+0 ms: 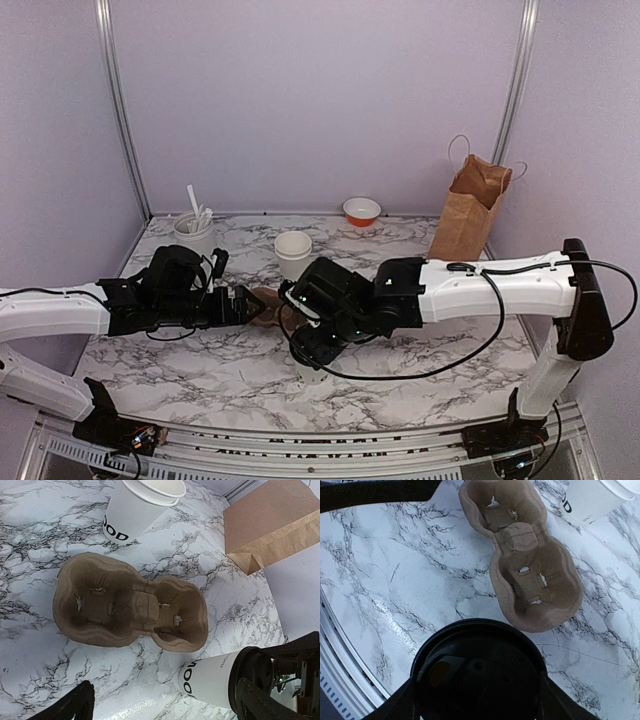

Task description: Pack the takeout coffee

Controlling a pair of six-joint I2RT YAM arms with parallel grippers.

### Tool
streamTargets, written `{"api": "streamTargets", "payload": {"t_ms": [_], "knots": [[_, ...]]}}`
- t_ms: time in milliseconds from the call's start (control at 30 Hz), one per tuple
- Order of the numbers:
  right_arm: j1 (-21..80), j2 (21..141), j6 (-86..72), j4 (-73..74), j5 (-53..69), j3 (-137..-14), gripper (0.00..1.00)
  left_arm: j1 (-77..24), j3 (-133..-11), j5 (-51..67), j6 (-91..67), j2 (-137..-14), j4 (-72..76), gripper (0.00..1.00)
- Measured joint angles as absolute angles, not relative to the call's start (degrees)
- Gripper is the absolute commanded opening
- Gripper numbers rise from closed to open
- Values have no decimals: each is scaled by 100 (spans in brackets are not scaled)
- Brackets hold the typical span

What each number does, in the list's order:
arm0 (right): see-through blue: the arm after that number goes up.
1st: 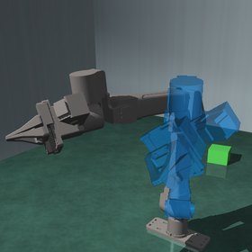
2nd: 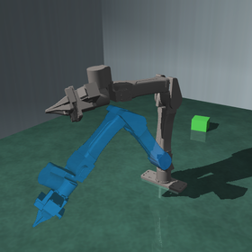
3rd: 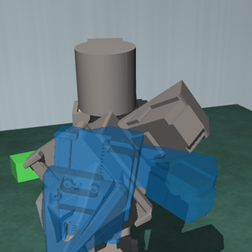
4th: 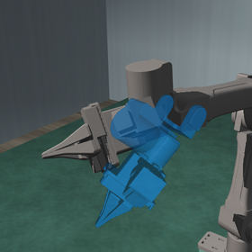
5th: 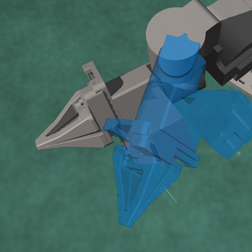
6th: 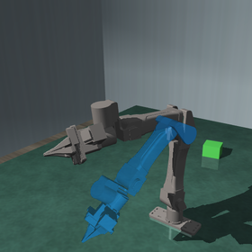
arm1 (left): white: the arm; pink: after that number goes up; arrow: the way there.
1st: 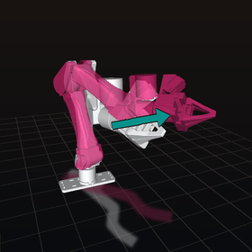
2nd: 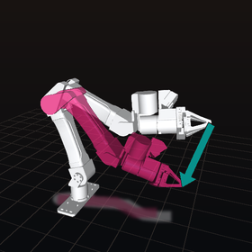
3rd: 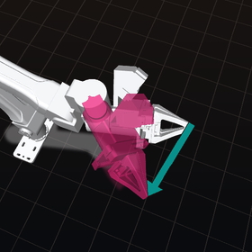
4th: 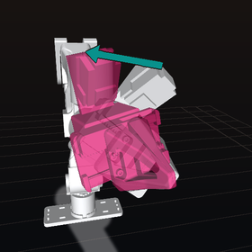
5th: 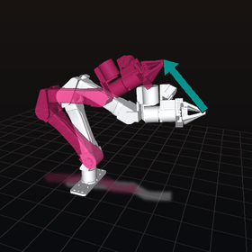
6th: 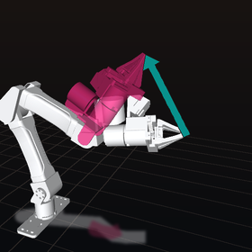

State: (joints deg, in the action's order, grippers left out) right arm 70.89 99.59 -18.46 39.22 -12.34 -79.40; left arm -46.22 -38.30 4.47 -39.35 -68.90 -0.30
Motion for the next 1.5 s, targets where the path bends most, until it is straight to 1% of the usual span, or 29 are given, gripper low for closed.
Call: {"api": "streamTargets", "payload": {"t_ms": [667, 833, 1267, 1400, 1500], "knots": [[7089, 10235, -1927, 4552, -1426, -8573, 83, -4646, -3852, 445, -3791, -6890, -163, 99], [7089, 10259, -1927, 4593, -1452, -8750, 83, -4648, -3852, 447, -3756, -6890, -163, 99], [7070, 10248, -1999, 4672, -1463, -8746, 84, -4792, -4001, 508, -3660, -6963, -169, 99], [6941, 9957, -2053, 4510, -1284, -8547, 83, -4969, -4158, 521, -3636, -7100, -196, 99], [6709, 9542, -2121, 4244, -1046, -8158, 80, -5144, -4303, 526, -3632, -7203, -193, 98]]}}
